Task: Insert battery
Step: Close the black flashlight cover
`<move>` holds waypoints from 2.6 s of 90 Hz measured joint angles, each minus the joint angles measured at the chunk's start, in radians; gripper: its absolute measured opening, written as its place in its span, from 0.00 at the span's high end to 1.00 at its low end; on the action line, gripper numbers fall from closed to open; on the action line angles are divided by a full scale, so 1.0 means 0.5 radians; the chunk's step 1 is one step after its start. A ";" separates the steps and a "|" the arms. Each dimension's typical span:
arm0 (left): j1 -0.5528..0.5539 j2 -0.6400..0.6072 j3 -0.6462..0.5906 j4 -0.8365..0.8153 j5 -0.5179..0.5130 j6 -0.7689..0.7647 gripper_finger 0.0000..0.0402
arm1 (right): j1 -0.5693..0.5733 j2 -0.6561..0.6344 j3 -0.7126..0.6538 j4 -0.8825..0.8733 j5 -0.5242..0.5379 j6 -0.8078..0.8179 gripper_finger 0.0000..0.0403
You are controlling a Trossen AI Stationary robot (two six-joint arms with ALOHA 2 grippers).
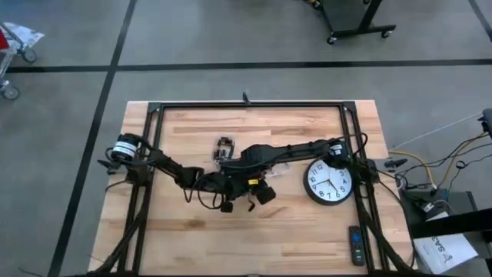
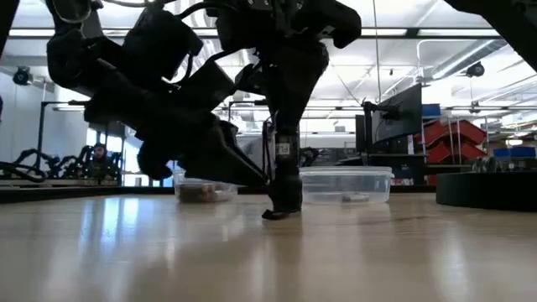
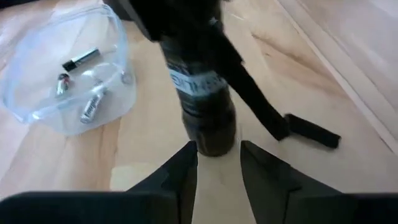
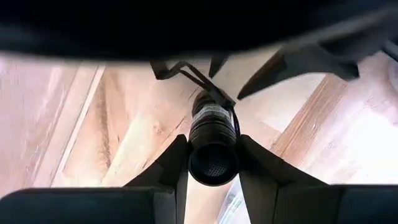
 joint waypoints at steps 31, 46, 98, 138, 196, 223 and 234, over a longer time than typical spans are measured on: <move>-0.018 0.046 -0.176 0.570 0.000 -0.072 0.76 | -0.002 -0.002 -0.014 0.051 0.048 -0.005 0.79; -0.008 0.144 -0.187 0.723 0.000 0.005 0.75 | 0.002 -0.002 -0.015 0.061 0.038 -0.005 0.79; 0.341 0.324 -0.307 1.255 0.759 -0.057 0.71 | 0.037 0.001 -0.016 0.168 0.018 -0.098 0.79; 0.423 0.495 -0.086 1.242 1.232 -0.063 0.75 | 0.078 0.001 -0.020 0.173 0.009 -0.237 0.79; 0.428 0.600 -0.017 1.340 1.240 -0.088 0.70 | 0.097 0.001 -0.023 0.179 0.016 -0.193 0.79; 0.428 0.619 -0.121 1.560 1.082 -0.071 0.71 | 0.092 0.001 -0.022 0.205 0.047 -0.192 0.79; 0.420 0.691 -0.148 1.732 1.003 -0.073 0.72 | 0.090 0.001 -0.021 0.206 0.068 -0.194 0.79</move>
